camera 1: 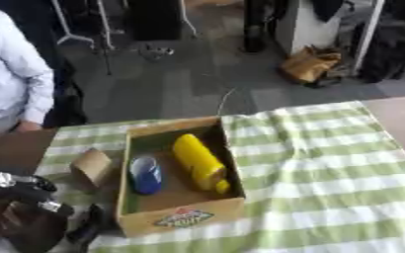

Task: Pick up objects on the table and place them in the box.

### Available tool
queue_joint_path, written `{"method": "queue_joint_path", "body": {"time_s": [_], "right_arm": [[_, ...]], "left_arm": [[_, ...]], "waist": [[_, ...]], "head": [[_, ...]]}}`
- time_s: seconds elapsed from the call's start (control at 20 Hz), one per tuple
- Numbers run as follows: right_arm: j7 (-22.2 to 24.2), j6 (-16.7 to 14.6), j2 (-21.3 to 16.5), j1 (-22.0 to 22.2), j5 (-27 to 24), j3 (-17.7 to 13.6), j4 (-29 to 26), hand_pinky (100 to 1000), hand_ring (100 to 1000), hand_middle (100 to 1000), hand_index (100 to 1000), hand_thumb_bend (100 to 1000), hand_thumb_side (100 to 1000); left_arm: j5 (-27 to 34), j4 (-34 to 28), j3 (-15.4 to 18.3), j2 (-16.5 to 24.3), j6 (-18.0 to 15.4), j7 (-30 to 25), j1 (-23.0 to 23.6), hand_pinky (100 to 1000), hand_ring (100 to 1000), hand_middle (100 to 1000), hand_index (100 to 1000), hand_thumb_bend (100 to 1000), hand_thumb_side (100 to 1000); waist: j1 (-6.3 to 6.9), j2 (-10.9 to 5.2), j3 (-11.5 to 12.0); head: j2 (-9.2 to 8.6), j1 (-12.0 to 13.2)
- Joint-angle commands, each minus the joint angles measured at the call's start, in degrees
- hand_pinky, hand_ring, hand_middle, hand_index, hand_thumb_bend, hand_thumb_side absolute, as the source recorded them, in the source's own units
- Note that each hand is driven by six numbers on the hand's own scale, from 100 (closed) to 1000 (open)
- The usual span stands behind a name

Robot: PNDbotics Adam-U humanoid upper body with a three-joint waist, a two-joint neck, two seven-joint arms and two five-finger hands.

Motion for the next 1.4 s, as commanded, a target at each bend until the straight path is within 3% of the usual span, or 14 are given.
{"method": "queue_joint_path", "body": {"time_s": [0.05, 0.85, 1.4], "right_arm": [[-0.9, -0.7, -0.3, 0.0, -0.2, 0.0, -0.9, 778, 971, 872, 763, 100, 1000], [-1.2, -0.4, -0.4, 0.6, -0.6, 0.0, -0.9, 775, 962, 867, 753, 100, 1000], [-1.6, -0.8, -0.6, 0.3, -1.3, -0.3, -0.9, 774, 958, 863, 746, 100, 1000]], "left_arm": [[-0.3, -1.7, -0.7, 3.1, -0.2, -0.8, 0.0, 1000, 1000, 1000, 1000, 945, 580], [11.0, -5.6, -1.5, 5.0, 3.1, -0.8, 2.7, 1000, 1000, 1000, 1000, 920, 567], [9.5, -5.4, -4.8, 4.8, 4.9, -0.8, 5.4, 1000, 1000, 1000, 1000, 915, 539]], "waist": [[-0.11, -0.97, 0.3], [-0.24, -1.73, 1.9], [-0.28, -1.65, 1.7]], "head": [[-0.08, 0.1], [0.45, -1.2], [0.26, -1.2]]}}
